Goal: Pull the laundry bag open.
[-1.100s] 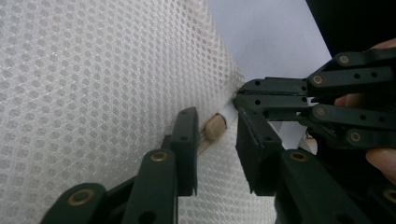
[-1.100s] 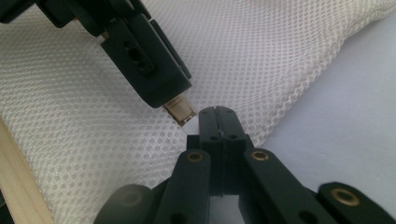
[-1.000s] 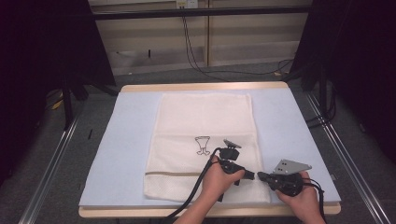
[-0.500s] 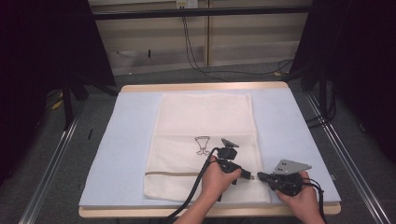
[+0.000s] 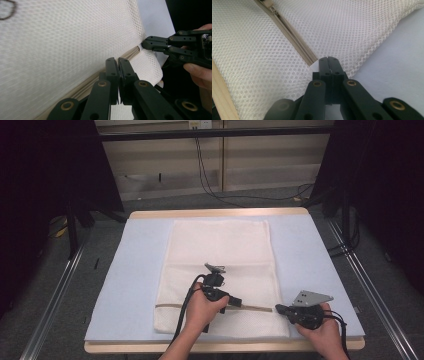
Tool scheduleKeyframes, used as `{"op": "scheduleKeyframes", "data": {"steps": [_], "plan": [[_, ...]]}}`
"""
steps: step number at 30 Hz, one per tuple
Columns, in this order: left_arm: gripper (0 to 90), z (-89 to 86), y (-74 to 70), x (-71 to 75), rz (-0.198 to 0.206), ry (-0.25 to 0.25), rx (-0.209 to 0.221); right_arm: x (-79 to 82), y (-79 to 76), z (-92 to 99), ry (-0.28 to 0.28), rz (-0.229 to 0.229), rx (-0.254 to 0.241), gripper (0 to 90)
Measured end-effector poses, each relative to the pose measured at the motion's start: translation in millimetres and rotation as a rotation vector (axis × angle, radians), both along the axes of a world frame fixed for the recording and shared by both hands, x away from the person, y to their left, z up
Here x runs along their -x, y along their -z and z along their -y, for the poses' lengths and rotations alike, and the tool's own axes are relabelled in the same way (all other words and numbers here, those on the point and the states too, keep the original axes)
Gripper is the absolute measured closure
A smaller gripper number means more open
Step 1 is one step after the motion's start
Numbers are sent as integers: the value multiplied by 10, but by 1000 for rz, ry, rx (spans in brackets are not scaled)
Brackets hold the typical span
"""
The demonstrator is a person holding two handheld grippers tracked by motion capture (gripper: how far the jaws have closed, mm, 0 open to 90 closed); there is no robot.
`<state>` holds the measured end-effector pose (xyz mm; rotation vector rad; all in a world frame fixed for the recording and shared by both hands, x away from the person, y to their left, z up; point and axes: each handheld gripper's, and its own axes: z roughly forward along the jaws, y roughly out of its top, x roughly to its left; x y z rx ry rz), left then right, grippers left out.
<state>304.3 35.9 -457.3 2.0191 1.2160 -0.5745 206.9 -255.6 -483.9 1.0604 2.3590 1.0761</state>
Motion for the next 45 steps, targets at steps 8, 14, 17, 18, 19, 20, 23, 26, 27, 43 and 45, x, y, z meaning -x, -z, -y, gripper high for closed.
{"op": "scheduleKeyframes", "data": {"steps": [8,14,17,18,19,20,23,26,27,43,45], "plan": [[877,-332,-22,-35,-6,-31,4,-9,5,21,6,-12,-22,900],[876,-516,-25,-40,-6,-45,3,-3,7,26,13,-17,-30,900],[876,-595,-50,-41,-3,-56,8,-8,12,33,14,-19,-39,900],[876,-613,-60,-39,-6,-67,5,-7,8,26,13,-19,-34,900],[876,-641,-69,-42,-6,-69,13,-7,7,21,11,-18,-32,900],[876,-683,-85,-48,-6,-74,11,-8,6,21,10,-14,-27,900],[876,-821,-116,-65,-3,-82,-2,-10,8,27,10,-23,-36,900],[876,-976,-129,-88,-11,-106,-22,-10,14,35,13,-19,-42,900],[876,-1052,-130,-100,-6,-109,-30,-6,13,32,13,-20,-41,900],[872,-1656,-132,-130,-24,-199,-8,-9,9,22,8,-14,-31,900],[872,-1677,-121,-135,-26,-208,-8,-11,10,28,8,-20,-37,900]]}}
